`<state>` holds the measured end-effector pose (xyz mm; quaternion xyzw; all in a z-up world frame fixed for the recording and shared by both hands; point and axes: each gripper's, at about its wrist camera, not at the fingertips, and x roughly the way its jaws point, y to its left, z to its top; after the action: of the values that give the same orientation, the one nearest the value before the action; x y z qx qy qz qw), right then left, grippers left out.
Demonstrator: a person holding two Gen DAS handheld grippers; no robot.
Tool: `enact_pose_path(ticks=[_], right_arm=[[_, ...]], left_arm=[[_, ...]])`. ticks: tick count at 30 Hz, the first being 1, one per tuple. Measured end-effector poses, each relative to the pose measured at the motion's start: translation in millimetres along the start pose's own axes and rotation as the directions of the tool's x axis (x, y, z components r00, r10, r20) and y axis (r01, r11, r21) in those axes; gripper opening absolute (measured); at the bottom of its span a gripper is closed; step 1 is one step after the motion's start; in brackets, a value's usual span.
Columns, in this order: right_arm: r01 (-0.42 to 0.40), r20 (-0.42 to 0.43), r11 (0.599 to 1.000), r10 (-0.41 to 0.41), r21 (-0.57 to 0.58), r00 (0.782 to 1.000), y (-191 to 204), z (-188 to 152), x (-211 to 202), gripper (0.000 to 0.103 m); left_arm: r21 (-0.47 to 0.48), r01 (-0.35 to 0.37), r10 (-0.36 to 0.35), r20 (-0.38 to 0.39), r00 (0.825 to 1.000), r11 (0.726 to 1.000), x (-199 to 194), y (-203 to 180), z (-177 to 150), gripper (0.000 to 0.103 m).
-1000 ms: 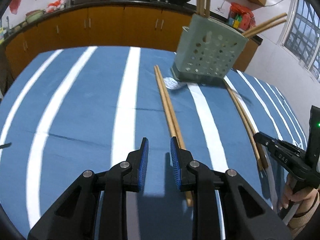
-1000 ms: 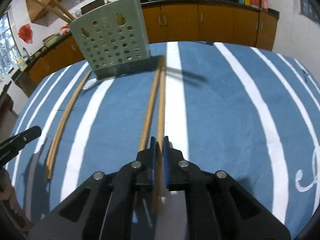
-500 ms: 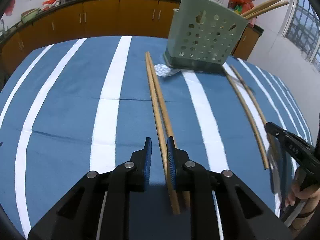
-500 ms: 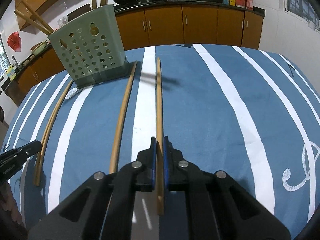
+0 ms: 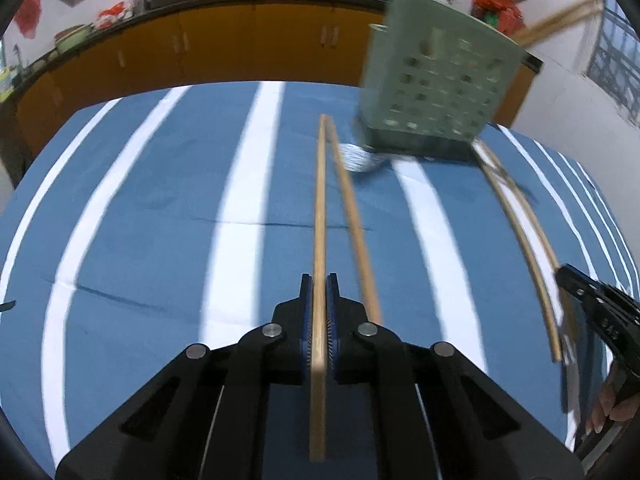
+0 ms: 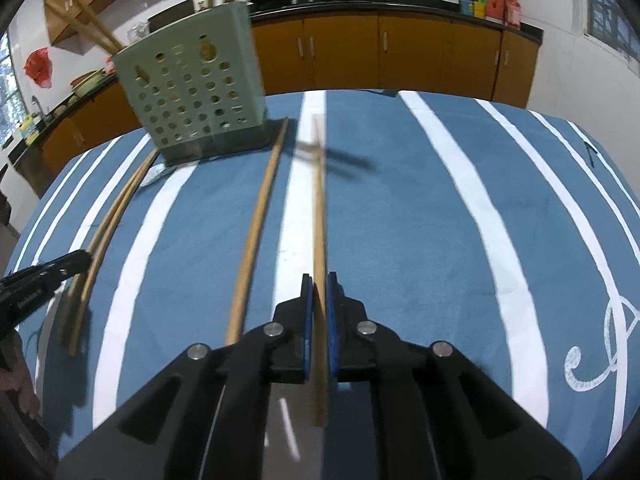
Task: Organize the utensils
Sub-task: 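Grasp a chopstick with the left tool while the right tool grasps another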
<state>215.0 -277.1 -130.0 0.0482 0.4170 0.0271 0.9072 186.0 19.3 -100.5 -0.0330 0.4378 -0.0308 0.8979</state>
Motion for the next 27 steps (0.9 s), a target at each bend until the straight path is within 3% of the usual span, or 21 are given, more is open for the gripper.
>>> enact_pose_path(ticks=[6,27], right_arm=[[0.013,-0.004,1.0,-0.013,-0.011,1.0,1.3,0.3,1.7,0.009],[0.024,-0.006,0.999,-0.024,-0.022,1.0,3.8,-0.3,2.6,0.01]], left_arm=[[-0.035,-0.011,0.012,0.017,1.0,0.999,2.2,24.5,5.1,0.008],[-0.009,-0.031,0.031,0.037,0.999,0.999,3.0,17.0,2.4,0.009]])
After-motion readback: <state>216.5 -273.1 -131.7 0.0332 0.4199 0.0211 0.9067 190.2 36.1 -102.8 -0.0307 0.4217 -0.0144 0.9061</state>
